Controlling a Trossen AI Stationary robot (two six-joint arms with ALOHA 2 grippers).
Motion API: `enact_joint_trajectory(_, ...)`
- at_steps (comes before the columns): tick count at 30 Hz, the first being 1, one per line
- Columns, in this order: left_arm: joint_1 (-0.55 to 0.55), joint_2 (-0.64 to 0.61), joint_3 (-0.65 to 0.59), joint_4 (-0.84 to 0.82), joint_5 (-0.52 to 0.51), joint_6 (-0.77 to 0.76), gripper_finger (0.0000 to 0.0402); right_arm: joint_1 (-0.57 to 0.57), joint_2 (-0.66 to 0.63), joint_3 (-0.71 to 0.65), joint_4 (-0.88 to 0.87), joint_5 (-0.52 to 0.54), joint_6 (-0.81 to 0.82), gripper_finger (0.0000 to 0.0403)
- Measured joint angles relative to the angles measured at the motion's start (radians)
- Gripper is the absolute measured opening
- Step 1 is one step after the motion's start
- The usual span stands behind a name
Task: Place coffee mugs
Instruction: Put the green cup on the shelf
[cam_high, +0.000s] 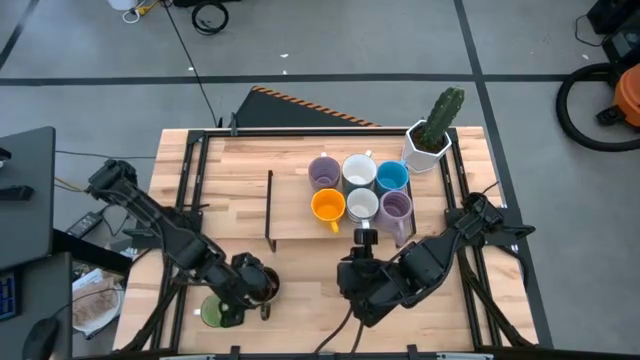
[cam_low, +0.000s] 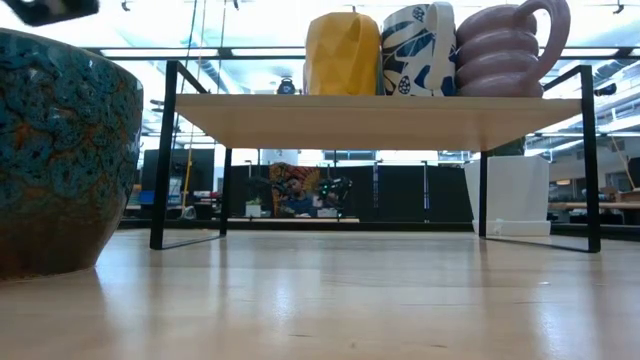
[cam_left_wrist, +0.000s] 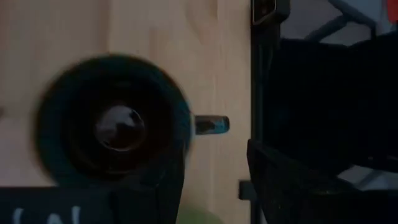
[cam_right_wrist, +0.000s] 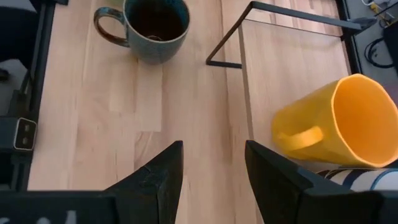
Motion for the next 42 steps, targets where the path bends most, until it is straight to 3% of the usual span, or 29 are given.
enact_joint_trajectory(4, -0.01, 0.045, 0.045, -0.009, 0.066, -0.035, 0.018, -0.019, 0.0, 0.0, -0.004, -0.017, -0.041, 0.0178)
enact_joint_trajectory(9, -0.045, 0.068, 0.159, -0.164, 0.063, -0.082, 0.018, -0.043, 0.0, 0.0, -0.01, -0.017, -0.086, 0.0178)
enact_joint_trajectory(13, -0.099, 0.067, 0.202, -0.235, 0.059, -0.266, 0.018, -0.056, 0.0, 0.0, -0.016, -0.018, -0.097, 0.0178)
enact_joint_trajectory(20, -0.233, 0.094, 0.167, -0.246, 0.021, -0.59, 0.018, -0.061, 0.0, 0.0, -0.025, 0.011, -0.101, 0.0178)
enact_joint_trajectory(24, -0.276, 0.137, 0.167, -0.247, 0.022, -0.672, 0.018, -0.076, 0.0, 0.0, -0.025, 0.02, -0.145, 0.0178)
enact_joint_trajectory(33, -0.263, 0.231, 0.167, -0.263, 0.022, -0.697, 0.018, -0.146, 0.0, 0.0, -0.015, 0.02, -0.233, 0.0178)
enact_joint_trajectory(42, -0.26, 0.329, 0.167, -0.306, 0.001, -0.595, 0.018, -0.187, 0.0, 0.0, -0.014, -0.034, -0.234, 0.0178)
